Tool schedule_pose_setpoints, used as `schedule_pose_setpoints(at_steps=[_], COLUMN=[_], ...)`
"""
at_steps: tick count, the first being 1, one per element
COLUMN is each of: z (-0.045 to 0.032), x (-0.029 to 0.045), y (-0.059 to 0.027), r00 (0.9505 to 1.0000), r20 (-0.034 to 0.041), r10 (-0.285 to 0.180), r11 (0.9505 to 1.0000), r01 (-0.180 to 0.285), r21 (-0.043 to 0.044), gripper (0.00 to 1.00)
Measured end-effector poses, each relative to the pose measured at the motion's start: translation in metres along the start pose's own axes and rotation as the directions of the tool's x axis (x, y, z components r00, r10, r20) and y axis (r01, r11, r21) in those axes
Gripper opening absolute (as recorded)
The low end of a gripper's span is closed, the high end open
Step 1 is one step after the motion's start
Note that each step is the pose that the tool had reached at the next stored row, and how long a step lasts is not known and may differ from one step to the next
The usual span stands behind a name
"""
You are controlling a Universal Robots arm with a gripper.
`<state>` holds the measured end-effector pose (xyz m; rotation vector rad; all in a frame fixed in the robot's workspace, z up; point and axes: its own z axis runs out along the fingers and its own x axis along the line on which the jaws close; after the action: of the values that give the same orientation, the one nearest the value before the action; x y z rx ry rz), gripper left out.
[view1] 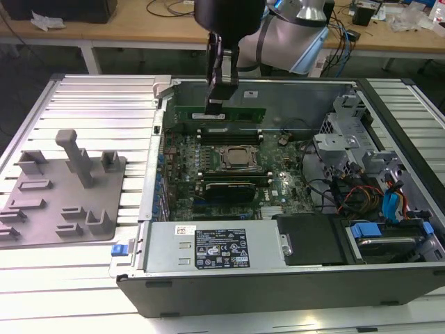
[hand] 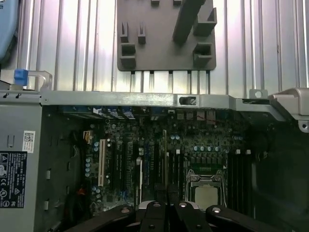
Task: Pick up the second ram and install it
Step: 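Pick up the second ram and move it above second insertion slot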
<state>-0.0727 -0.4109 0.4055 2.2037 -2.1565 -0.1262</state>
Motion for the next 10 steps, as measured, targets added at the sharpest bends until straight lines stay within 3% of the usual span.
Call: schedule_pose_setpoints(at_steps=[4, 6, 10], z=[0.0076, 0.0139, 0.0218], x=[-0.0015, -0.0077, -0.015], y=[-0.0197, -0.0288, -0.0309], r00=[1.0, 1.0, 1.0], r20=[0.0, 0.0001, 0.0001], r10=[0.0, 0.0, 0.0], r11=[1.0, 1.0, 1.0], r01=[0.0, 0.0, 0.0], r21=[0.0, 0.0, 0.0], gripper=[0.1, 0.1, 0.1])
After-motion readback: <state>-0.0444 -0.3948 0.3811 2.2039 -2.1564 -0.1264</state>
